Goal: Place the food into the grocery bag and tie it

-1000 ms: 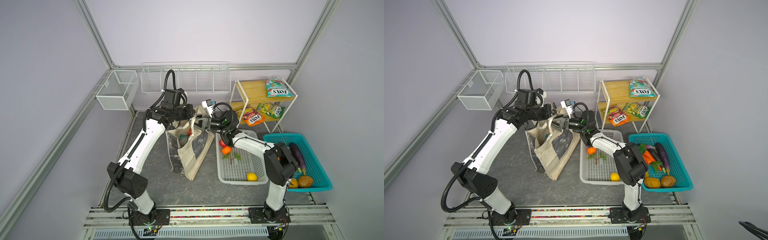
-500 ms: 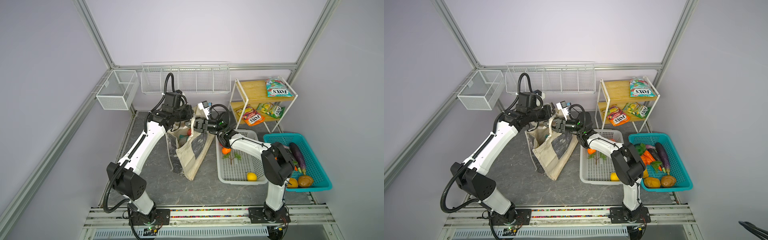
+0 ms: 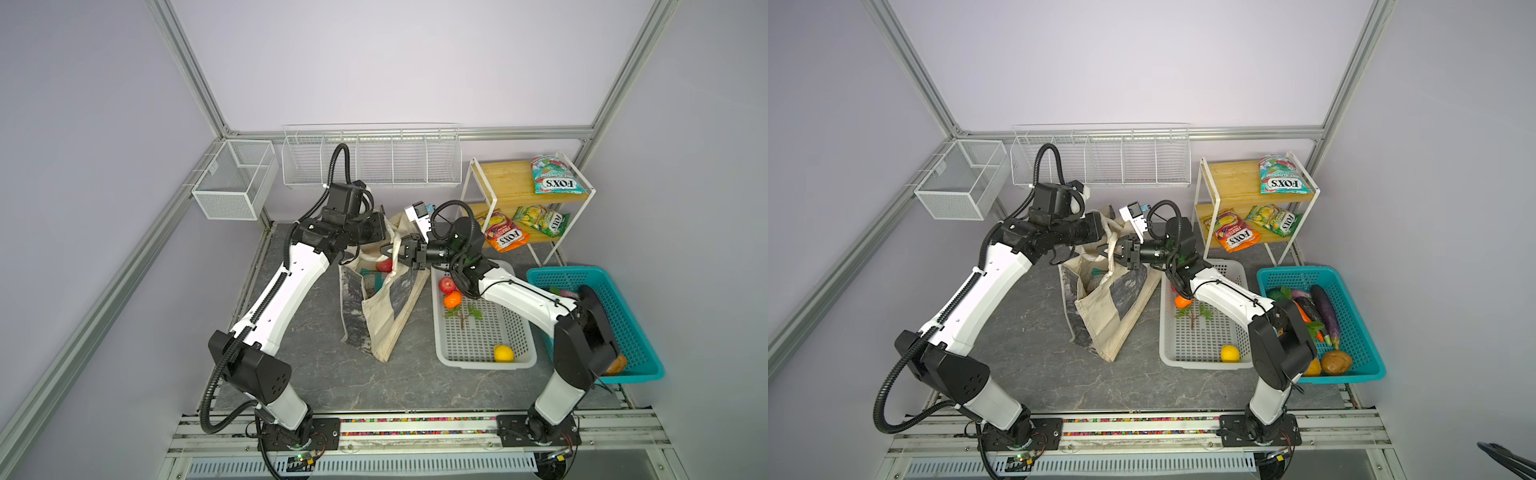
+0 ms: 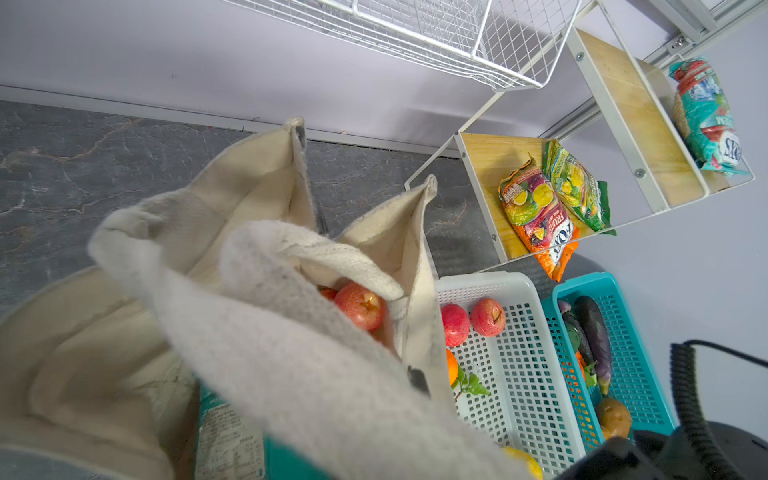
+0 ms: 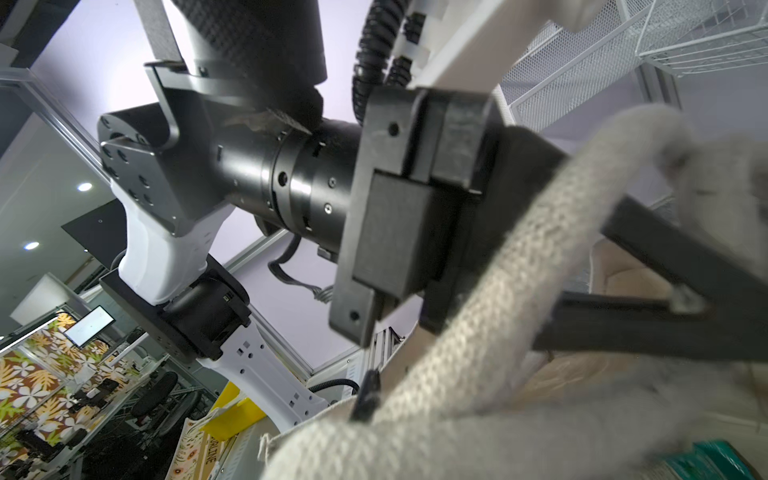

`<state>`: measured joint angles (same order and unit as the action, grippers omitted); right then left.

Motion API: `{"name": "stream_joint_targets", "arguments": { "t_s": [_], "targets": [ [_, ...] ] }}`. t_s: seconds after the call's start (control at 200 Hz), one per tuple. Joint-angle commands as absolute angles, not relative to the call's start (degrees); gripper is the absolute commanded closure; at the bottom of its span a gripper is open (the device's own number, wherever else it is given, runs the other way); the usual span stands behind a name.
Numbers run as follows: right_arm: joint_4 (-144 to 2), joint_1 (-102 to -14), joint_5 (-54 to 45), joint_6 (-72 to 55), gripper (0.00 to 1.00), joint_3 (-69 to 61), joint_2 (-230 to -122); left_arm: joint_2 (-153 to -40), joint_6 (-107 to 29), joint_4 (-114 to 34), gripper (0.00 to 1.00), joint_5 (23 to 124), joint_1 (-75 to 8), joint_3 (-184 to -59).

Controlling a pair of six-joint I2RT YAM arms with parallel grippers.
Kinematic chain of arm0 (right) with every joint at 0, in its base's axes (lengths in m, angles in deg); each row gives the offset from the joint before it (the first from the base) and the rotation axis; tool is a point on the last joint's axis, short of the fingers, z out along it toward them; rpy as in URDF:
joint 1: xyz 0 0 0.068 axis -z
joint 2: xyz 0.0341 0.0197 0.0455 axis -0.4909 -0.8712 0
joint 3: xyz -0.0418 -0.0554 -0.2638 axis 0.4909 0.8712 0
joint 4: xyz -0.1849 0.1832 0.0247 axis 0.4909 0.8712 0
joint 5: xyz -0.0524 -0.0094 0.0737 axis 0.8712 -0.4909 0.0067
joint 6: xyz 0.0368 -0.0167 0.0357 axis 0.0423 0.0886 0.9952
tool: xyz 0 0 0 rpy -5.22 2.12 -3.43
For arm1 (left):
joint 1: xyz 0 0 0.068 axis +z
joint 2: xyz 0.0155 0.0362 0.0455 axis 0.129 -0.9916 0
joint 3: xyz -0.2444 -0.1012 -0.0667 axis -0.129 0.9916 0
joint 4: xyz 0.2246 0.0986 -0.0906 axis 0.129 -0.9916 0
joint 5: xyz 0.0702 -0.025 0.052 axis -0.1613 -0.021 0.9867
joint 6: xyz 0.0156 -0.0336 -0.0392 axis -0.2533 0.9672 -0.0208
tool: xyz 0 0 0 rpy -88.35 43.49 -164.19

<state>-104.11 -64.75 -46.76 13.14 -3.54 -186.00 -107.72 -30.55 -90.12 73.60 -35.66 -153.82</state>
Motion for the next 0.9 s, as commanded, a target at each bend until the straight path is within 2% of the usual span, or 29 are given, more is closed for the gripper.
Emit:
{"name": "stream_joint_targets", "arguments": {
  "t_s": [0.0, 0.275, 0.615, 0.895],
  "targets": [
    [-94.06, -63.17, -46.83, 1.65, 0.93, -3.73, -181.26, -105.95, -32.23, -96.1, 1.0, 75.48, -34.44, -155.47],
    [-79.21, -60.84, -39.39, -9.44, 0.93, -5.87, -180.07, -101.27, -30.79, -97.31, 1.0, 76.18, -31.89, -150.52],
    [-73.89, -59.71, -31.51, -14.24, 0.93, -5.98, -179.17, -98.0, -28.2, -97.53, 1.0, 74.2, -28.02, -148.03],
    [-87.29, -57.55, -16.76, -8.04, 0.93, -0.24, -177.3, -92.99, -21.64, -96.52, 1.0, 76.32, -22.5, -140.5]
  ]
}}
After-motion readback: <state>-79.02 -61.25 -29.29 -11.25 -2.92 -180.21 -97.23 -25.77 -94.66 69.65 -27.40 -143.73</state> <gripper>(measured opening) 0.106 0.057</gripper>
